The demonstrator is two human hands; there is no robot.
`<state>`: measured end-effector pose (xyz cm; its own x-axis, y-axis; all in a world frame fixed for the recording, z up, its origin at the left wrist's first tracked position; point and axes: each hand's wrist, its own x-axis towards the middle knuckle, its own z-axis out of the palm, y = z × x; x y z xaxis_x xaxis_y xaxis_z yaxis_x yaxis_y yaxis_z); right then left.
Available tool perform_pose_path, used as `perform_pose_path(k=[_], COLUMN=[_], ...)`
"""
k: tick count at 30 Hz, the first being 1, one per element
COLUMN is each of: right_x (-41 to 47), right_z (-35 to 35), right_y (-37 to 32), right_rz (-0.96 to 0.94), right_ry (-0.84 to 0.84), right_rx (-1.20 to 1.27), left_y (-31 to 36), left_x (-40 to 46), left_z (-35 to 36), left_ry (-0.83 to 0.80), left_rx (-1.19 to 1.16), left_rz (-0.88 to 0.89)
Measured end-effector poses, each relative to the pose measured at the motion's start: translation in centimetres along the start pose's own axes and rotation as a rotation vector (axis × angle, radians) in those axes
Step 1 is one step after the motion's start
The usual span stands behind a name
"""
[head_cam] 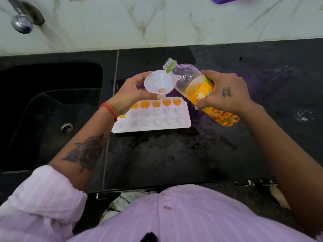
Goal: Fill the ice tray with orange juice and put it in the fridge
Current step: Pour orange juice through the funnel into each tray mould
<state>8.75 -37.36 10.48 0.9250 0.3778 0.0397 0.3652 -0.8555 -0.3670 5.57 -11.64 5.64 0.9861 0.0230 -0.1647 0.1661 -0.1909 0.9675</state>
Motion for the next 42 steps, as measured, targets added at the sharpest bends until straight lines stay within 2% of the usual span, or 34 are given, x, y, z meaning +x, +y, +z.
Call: perform_pose_path(k=[16,27,42], right_x=[-0.1,-0.6,-0.3], right_z=[3.8,4.8,4.6], right_y=[-9.4,-10.5,-10.0], right_rz=[-0.155,-0.171,-0.220], right_ry=[-0.026,-0.053,0.000], right_rx=[-0.066,-0.258,-0.436], left_y=[-3.1,-4.3,-4.3], left_x=[-6.9,-7.5,-7.2], left_z=[-8.8,-9.0,-8.4], left_ry=[0.151,0.167,0.166], left_rx=[-0.009,0.016,0.025], left_rz=[-0.034,-0.074,-0.081])
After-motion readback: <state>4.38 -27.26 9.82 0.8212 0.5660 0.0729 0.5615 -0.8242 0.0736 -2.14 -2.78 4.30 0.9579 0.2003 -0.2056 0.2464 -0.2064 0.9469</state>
